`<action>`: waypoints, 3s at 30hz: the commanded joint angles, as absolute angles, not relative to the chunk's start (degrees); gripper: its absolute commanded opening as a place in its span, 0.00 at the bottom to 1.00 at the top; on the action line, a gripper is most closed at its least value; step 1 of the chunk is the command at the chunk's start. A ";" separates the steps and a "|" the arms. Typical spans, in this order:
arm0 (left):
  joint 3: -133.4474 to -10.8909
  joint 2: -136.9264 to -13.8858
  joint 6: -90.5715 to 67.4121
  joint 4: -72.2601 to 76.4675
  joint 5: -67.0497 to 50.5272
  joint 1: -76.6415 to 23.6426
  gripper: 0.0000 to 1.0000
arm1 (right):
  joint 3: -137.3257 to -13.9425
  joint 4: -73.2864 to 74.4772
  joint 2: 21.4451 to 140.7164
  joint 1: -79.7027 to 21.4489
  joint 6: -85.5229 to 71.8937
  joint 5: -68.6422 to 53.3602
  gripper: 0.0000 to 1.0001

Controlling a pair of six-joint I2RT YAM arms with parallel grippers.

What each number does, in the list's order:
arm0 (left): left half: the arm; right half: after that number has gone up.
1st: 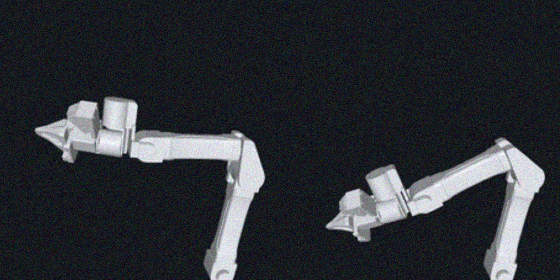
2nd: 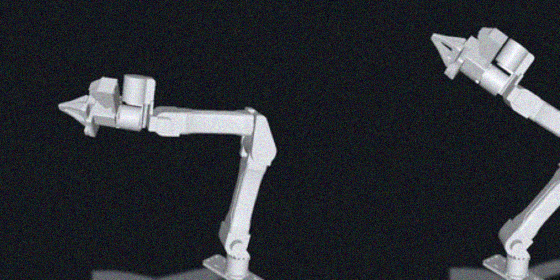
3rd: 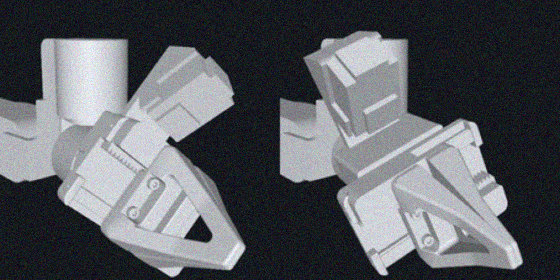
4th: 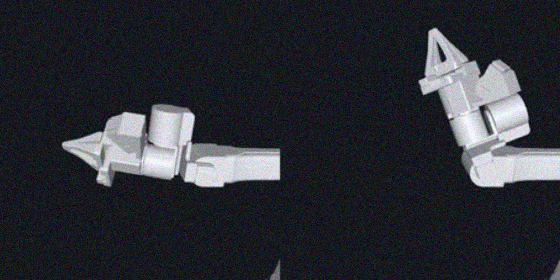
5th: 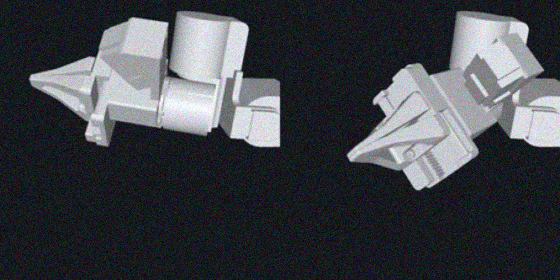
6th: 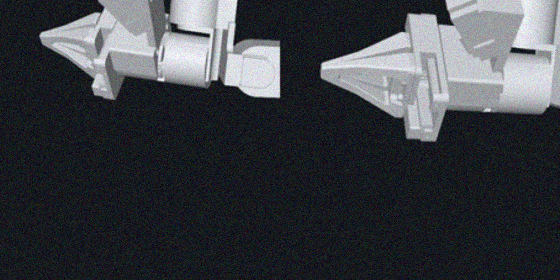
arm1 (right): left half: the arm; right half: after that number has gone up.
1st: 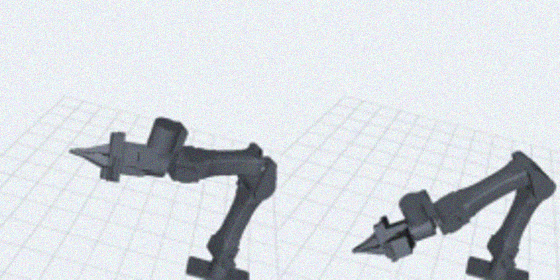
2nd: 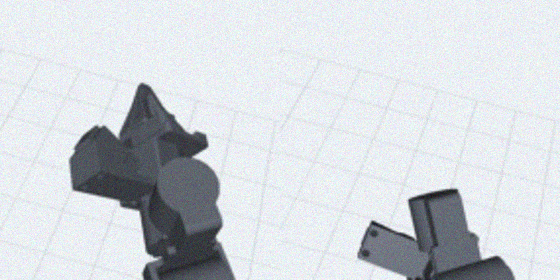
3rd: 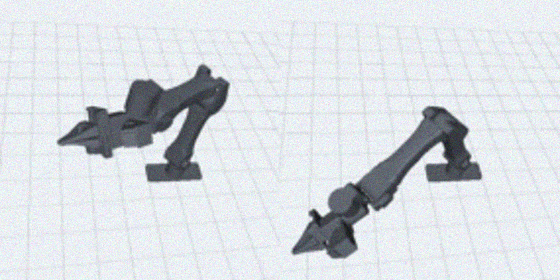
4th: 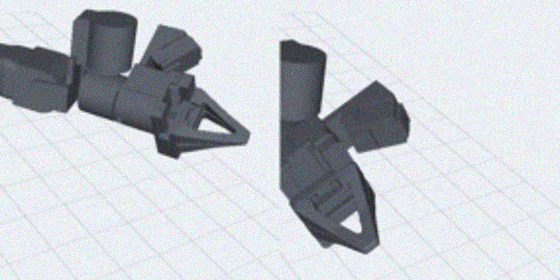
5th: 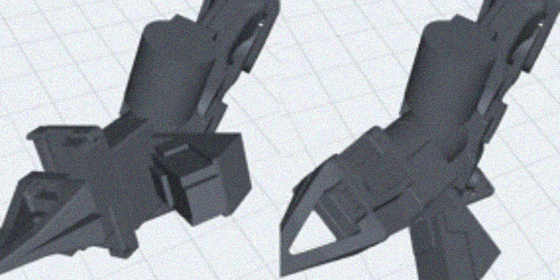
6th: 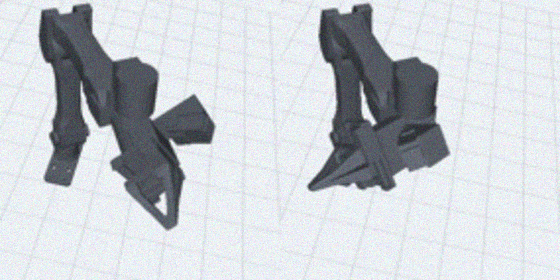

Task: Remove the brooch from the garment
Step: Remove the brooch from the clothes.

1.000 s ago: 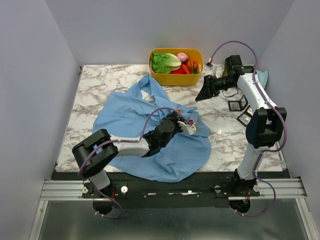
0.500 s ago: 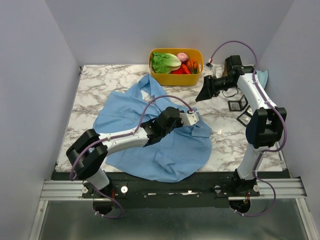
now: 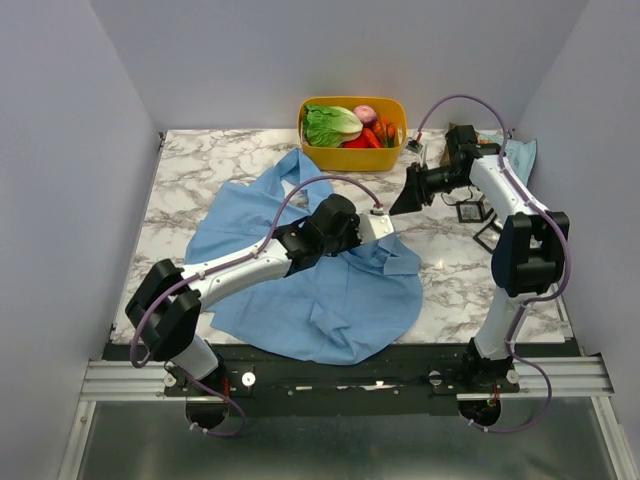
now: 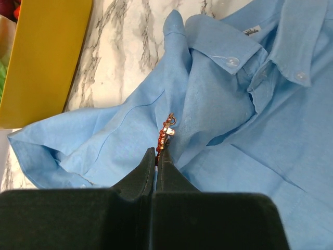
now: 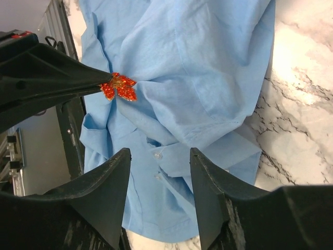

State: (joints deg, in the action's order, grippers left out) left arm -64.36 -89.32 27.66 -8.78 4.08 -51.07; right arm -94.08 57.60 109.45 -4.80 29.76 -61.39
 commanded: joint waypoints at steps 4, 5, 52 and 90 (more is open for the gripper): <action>-69.96 -87.45 26.37 -17.75 -2.55 -50.71 0.00 | -88.34 50.90 104.77 -5.01 34.97 -66.88 0.54; -70.31 -87.45 26.45 -18.45 -3.24 -50.80 0.00 | -87.55 50.19 104.33 -5.01 35.76 -67.06 0.53; -82.53 -91.67 21.36 -33.14 -14.33 -48.25 0.00 | -61.52 15.11 89.21 -18.02 36.47 -66.18 0.38; -81.12 -91.50 18.81 -29.27 -12.83 -47.90 0.00 | -64.60 20.21 90.44 -18.10 37.53 -62.31 0.40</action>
